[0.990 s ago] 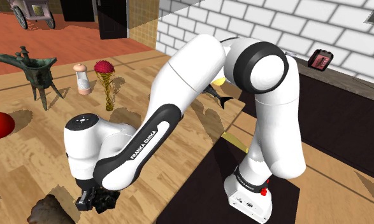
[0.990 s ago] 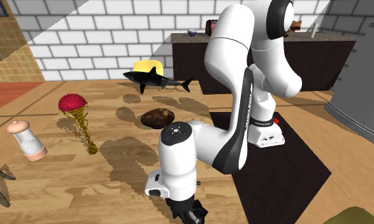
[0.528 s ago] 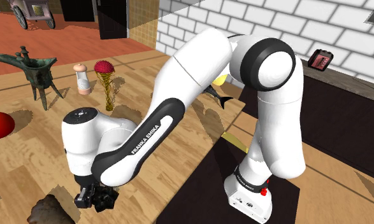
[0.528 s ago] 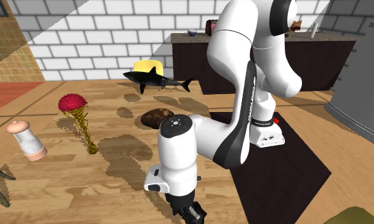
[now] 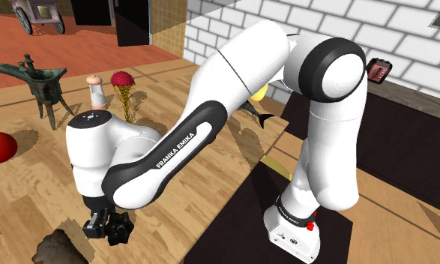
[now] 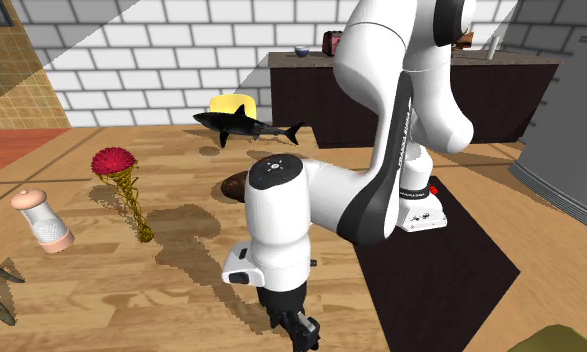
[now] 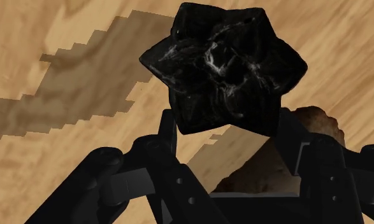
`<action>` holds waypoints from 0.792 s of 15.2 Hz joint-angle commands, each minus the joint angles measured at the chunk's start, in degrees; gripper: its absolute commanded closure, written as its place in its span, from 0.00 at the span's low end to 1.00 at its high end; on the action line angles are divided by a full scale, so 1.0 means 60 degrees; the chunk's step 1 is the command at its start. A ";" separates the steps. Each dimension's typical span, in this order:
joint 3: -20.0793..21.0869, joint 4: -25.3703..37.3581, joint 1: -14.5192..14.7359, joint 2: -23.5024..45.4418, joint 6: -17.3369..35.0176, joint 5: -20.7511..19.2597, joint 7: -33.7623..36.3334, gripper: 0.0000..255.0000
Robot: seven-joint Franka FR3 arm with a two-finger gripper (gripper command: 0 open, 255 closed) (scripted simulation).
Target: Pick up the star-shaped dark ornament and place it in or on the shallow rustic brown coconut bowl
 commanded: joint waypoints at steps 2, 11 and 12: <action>0.0077 0.0041 -0.0073 -0.0288 -0.0320 0.0135 -0.0079 1.00; 0.0201 0.0031 -0.0378 -0.1110 -0.1097 0.0546 -0.0487 1.00; 0.0169 -0.0181 -0.0554 -0.1273 -0.1050 0.0649 -0.0746 1.00</action>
